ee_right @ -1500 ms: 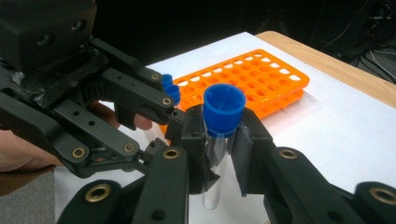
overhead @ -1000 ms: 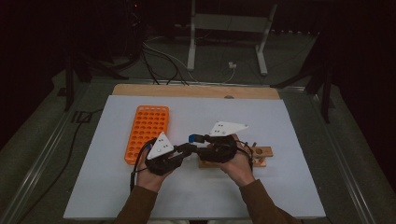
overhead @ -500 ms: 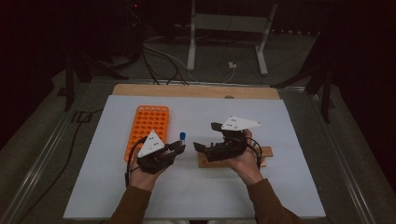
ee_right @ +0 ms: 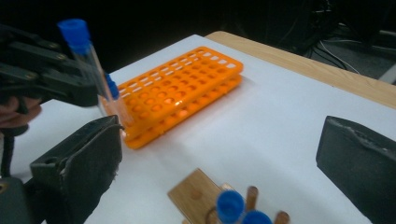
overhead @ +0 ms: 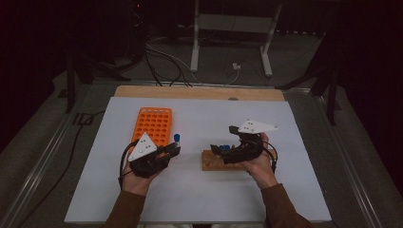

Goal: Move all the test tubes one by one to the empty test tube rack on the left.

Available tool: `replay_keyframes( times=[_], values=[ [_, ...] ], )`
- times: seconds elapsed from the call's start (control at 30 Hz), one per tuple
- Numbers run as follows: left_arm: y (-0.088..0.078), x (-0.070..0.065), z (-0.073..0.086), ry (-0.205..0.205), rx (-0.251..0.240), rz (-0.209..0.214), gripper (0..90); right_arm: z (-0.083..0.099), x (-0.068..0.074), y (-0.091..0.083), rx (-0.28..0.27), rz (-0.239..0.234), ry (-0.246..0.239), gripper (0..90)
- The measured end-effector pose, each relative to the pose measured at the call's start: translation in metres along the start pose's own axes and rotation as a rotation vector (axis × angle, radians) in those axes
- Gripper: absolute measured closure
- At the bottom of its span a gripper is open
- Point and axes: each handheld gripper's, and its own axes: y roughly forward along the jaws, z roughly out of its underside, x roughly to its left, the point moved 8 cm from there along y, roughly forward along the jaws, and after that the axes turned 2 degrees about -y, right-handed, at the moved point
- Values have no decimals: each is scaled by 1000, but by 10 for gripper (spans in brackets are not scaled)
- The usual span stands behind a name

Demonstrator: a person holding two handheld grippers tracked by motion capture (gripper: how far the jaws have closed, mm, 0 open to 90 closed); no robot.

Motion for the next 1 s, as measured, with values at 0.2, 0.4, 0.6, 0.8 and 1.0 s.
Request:
replay_keyframes(
  times=[0.2,0.4,0.6,0.8,1.0],
  values=[
    [-11,10,0,-11,-10,-22,779,5,-9,-8,-6,31,8,0],
    [-24,20,0,-24,-34,-44,779,7,-17,-17,-11,53,14,0],
    [-39,30,-2,-37,-55,-69,779,11,-22,-24,-19,66,26,0],
    [-50,38,2,-44,-55,-88,779,13,-25,-28,-22,73,29,0],
    [-60,45,6,-52,-60,-113,778,17,-29,-32,-19,86,34,0]
  ],
)
